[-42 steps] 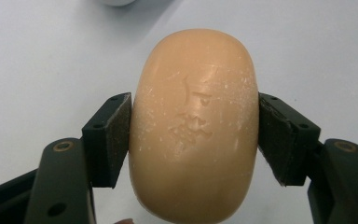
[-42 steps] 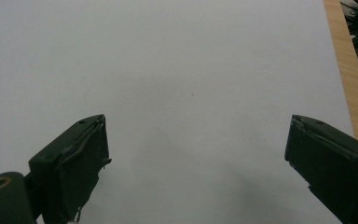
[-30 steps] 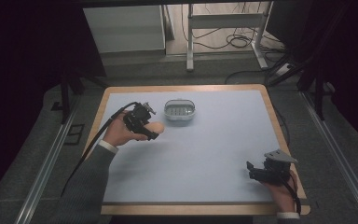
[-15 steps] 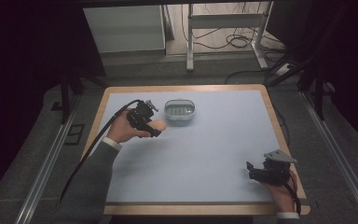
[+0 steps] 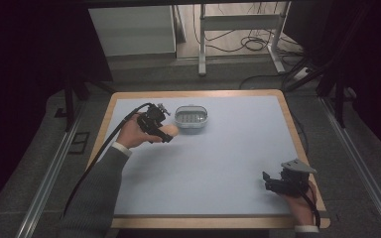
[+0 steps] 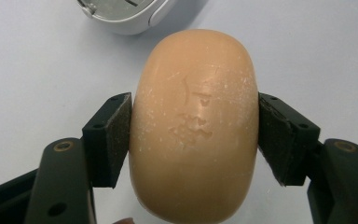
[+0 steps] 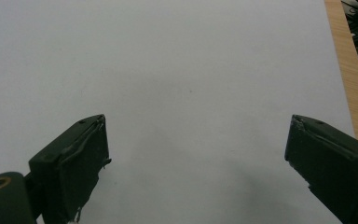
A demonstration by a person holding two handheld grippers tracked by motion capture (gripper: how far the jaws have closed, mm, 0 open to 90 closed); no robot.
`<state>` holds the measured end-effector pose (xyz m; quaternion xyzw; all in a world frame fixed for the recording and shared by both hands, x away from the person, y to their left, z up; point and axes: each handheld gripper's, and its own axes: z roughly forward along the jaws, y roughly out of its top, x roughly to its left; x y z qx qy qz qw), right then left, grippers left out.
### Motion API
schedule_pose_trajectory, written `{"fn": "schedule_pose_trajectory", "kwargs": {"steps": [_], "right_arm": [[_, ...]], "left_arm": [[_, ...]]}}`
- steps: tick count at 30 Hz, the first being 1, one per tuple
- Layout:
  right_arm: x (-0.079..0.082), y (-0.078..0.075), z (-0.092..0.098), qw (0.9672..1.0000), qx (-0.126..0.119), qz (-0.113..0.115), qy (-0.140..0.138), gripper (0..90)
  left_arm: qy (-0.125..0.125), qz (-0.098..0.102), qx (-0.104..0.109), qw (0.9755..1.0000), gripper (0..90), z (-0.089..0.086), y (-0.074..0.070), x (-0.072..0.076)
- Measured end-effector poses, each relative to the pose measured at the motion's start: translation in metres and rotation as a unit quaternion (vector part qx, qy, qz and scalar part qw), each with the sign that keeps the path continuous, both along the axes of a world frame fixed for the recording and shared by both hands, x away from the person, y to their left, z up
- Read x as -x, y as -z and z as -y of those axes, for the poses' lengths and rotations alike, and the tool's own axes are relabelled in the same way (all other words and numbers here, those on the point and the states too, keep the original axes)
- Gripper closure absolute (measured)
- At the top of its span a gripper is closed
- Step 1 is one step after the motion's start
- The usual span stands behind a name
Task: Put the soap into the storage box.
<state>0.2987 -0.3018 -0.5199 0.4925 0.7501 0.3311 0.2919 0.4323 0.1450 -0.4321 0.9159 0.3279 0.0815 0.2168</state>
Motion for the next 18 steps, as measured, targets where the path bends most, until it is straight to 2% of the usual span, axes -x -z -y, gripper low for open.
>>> {"fn": "schedule_pose_trajectory", "kwargs": {"steps": [18], "right_arm": [[0.000,0.000,0.001,1.0000,0.001,0.001,0.000,6.0]], "left_arm": [[-0.003,-0.001,-0.004,1.0000,32.2,0.014,-0.002,-0.021]]}}
